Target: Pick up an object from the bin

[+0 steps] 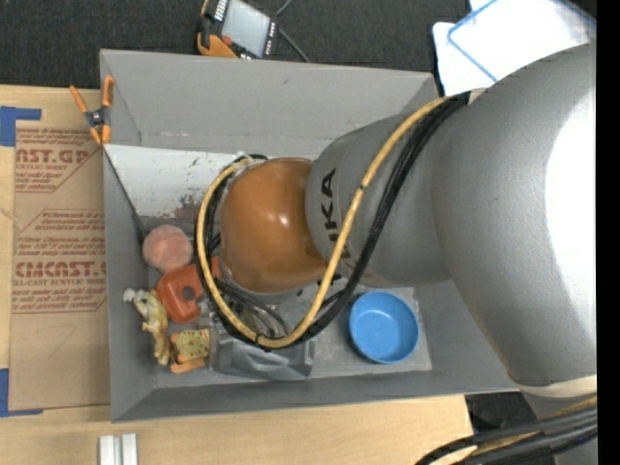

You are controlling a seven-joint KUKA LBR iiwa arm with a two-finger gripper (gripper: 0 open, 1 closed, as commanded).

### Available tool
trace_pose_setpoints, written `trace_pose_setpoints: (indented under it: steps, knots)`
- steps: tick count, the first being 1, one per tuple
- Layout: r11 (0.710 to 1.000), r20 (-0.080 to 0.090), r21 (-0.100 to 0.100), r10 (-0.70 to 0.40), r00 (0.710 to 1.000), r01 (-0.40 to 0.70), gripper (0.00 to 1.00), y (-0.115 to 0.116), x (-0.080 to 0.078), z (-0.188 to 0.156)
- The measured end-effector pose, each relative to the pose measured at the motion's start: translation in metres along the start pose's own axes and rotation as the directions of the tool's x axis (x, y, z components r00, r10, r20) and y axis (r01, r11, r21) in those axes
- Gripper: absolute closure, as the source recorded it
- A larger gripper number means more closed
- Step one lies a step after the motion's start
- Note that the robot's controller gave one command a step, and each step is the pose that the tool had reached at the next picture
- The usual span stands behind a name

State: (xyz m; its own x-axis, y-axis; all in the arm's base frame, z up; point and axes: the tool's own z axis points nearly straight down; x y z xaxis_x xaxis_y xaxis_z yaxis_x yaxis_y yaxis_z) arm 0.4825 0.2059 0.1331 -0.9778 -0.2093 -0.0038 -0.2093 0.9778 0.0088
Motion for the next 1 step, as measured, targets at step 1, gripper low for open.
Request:
trace_pose_setpoints:
  steps: [1]
  knots:
    - [1.0,-0.002,0.001,0.0,1.0,0.0,1.0,0.0004,0.0003,-0.0408]
